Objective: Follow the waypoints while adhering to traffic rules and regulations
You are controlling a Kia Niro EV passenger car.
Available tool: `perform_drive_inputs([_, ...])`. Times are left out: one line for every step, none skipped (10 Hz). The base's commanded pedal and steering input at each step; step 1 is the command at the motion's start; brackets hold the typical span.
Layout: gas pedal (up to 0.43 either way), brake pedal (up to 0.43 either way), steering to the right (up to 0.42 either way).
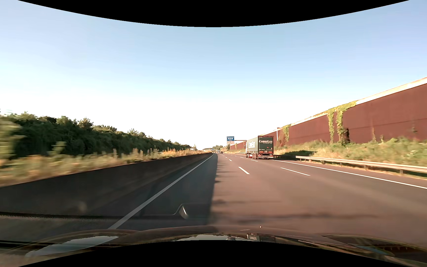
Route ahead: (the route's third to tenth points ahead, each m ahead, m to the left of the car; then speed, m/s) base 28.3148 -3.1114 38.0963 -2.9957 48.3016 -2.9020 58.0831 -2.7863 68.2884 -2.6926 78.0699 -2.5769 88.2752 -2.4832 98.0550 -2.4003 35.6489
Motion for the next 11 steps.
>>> perform_drive_inputs([0.319, 0.0, -0.003])
perform_drive_inputs([0.319, 0.0, -0.002])
perform_drive_inputs([0.319, 0.0, -0.002])
perform_drive_inputs([0.319, 0.0, -0.002])
perform_drive_inputs([0.319, 0.0, -0.002])
perform_drive_inputs([0.319, 0.0, -0.003])
perform_drive_inputs([0.319, 0.0, -0.002])
perform_drive_inputs([0.319, 0.0, -0.002])
perform_drive_inputs([0.319, 0.0, -0.002])
perform_drive_inputs([0.319, 0.0, -0.002])
perform_drive_inputs([0.319, 0.0, -0.002])
